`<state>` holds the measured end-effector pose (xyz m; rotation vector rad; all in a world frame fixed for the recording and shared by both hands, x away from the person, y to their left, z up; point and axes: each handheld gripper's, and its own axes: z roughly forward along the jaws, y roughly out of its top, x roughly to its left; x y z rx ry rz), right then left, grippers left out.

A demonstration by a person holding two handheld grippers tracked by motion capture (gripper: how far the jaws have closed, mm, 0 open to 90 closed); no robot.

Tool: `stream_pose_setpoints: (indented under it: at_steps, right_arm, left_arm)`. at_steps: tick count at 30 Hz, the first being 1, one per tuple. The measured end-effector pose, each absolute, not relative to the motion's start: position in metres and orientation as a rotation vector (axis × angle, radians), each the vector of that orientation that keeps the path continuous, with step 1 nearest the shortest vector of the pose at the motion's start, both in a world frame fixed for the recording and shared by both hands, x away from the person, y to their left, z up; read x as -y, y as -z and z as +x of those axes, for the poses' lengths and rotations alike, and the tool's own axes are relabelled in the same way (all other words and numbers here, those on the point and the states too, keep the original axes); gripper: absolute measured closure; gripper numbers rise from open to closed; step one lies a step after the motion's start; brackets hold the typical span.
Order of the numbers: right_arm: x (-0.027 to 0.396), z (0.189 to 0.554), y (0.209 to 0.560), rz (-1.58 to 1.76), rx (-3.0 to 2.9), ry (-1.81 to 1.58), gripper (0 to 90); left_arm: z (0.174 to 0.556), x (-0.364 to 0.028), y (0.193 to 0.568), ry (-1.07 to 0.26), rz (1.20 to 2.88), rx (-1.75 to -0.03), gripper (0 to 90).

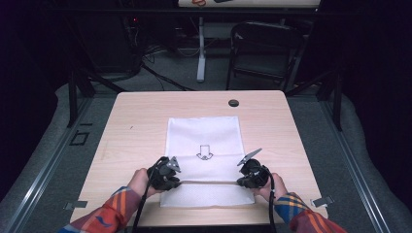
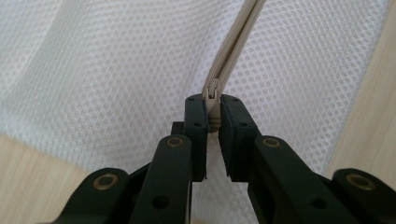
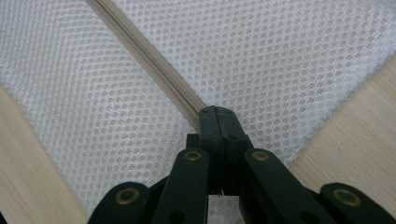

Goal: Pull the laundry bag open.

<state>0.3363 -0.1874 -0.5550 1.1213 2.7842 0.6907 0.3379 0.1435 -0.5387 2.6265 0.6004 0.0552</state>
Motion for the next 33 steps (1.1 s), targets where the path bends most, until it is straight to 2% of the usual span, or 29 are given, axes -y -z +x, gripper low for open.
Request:
stream_pose_setpoints:
  at_steps: [12,21,22,23,24,26,27,30,33]
  right_arm:
    - [0.188,0.337,0.555,1.128,-2.785,-0.686,90.0]
    - [0.188,0.336,0.555,1.055,-2.797,-0.705,90.0]
    - [0.188,0.335,0.555,1.029,-2.792,-0.699,88.2]
    - [0.187,0.333,0.555,1.016,-2.783,-0.739,81.2]
    - [0.187,0.333,0.553,1.018,-2.785,-0.757,76.4]
    - [0.186,0.332,0.544,0.983,-2.772,-0.8,69.2]
    - [0.186,0.332,0.54,0.982,-2.751,-0.819,62.8]
    - [0.192,0.331,0.531,0.993,-2.716,-0.841,45.6]
    - [0.203,0.33,0.525,1.005,-2.687,-0.816,29.5]
  left_arm:
    - [0.33,-0.193,0.54,-0.128,2.616,-0.795,81.6]
    - [0.33,-0.191,0.54,-0.11,2.617,-0.809,80.8]
    - [0.33,-0.19,0.54,-0.124,2.62,-0.826,80.1]
    - [0.331,-0.19,0.539,-0.144,2.62,-0.844,77.5]
    - [0.332,-0.191,0.538,-0.109,2.6,-0.849,69.0]
    - [0.332,-0.191,0.535,-0.129,2.574,-0.877,55.4]
    - [0.332,-0.193,0.533,-0.119,2.56,-0.873,49.7]
    - [0.332,-0.196,0.527,-0.139,2.511,-0.903,33.4]
    - [0.332,-0.2,0.521,-0.188,2.466,-0.957,22.2]
